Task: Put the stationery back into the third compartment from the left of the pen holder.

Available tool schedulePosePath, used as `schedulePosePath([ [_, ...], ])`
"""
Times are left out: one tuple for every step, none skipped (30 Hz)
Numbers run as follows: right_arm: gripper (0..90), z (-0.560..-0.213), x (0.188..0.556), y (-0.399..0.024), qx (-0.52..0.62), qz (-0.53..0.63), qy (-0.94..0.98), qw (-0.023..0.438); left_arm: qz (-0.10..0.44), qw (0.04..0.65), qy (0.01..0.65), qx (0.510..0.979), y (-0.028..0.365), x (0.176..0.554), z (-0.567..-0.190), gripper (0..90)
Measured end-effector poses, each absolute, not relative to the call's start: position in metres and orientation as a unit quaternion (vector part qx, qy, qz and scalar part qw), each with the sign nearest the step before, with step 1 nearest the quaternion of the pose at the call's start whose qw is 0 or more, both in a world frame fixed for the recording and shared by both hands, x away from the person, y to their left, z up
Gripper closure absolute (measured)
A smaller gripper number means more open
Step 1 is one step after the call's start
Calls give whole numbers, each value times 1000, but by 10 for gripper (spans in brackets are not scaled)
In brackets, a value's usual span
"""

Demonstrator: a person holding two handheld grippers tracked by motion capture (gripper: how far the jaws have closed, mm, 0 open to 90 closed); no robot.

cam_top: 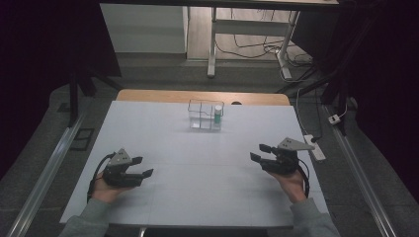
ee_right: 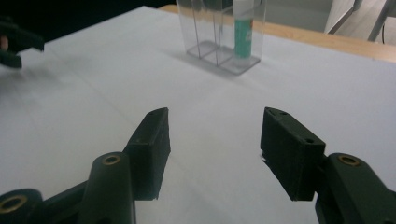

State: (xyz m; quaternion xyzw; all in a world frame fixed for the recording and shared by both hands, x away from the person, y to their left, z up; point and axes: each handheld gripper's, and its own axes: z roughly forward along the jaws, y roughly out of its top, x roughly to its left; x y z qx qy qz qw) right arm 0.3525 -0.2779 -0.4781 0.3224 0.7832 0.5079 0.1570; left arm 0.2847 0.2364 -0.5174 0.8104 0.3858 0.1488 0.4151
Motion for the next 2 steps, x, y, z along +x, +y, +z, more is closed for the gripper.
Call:
schedulePosePath([
  [414,-479,349,-280,320,502,787,160,149,416,387,810,236,285,-517,333],
  [413,-480,347,-281,318,504,787,161,149,417,387,809,236,285,-517,333],
])
